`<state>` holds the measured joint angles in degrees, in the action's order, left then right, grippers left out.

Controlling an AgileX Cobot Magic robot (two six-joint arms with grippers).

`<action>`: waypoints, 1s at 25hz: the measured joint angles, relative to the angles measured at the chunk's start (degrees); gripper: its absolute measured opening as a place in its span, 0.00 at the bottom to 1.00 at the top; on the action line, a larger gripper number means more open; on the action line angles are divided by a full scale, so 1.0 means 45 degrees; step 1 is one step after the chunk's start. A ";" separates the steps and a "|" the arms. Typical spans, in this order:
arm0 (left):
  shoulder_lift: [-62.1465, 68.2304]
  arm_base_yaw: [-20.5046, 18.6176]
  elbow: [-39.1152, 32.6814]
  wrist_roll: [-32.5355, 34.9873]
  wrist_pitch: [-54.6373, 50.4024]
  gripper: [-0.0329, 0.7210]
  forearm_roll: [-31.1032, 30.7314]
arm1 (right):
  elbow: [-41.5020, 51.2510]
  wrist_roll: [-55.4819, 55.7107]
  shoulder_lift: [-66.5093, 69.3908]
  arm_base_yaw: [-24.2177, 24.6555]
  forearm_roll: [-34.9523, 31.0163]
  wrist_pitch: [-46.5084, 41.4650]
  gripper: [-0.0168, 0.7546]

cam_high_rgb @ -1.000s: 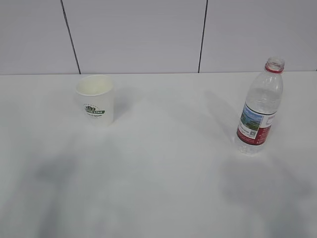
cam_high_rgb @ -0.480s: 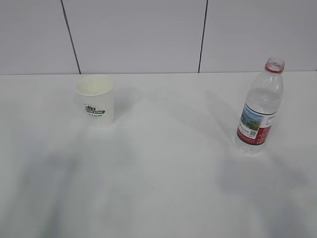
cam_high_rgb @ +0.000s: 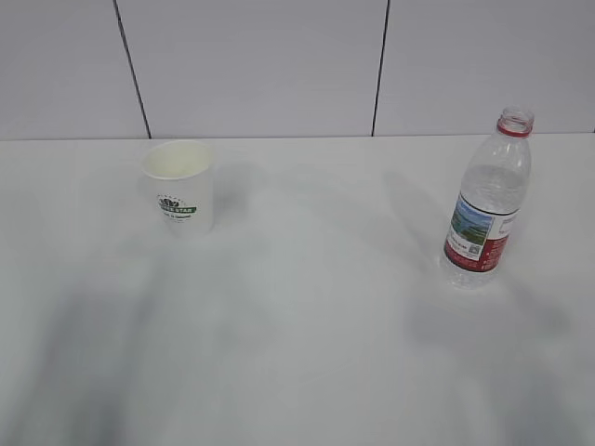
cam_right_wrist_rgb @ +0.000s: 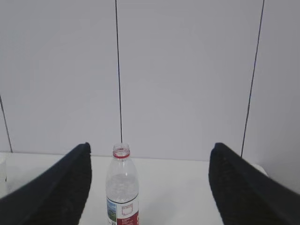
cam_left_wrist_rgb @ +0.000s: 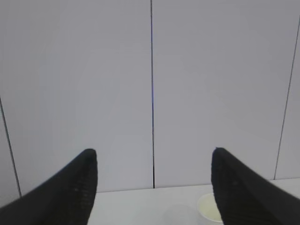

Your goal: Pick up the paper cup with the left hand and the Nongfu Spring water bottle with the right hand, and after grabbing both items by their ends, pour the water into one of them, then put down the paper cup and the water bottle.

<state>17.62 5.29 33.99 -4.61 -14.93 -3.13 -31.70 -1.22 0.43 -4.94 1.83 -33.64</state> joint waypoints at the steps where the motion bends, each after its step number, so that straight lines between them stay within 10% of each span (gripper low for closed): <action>1: 0.0244 0.0000 0.0000 0.0000 0.0229 0.79 0.0000 | 0.0000 0.0000 0.0238 0.0000 0.0022 0.0033 0.78; 25: 0.6296 0.0000 0.0000 0.0000 0.6237 0.79 0.0000 | 0.0081 0.0000 0.7130 0.0000 0.0022 0.7363 0.78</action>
<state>45.95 5.29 33.99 -4.61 13.13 -3.13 -31.34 -1.22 32.52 -4.94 1.93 -0.51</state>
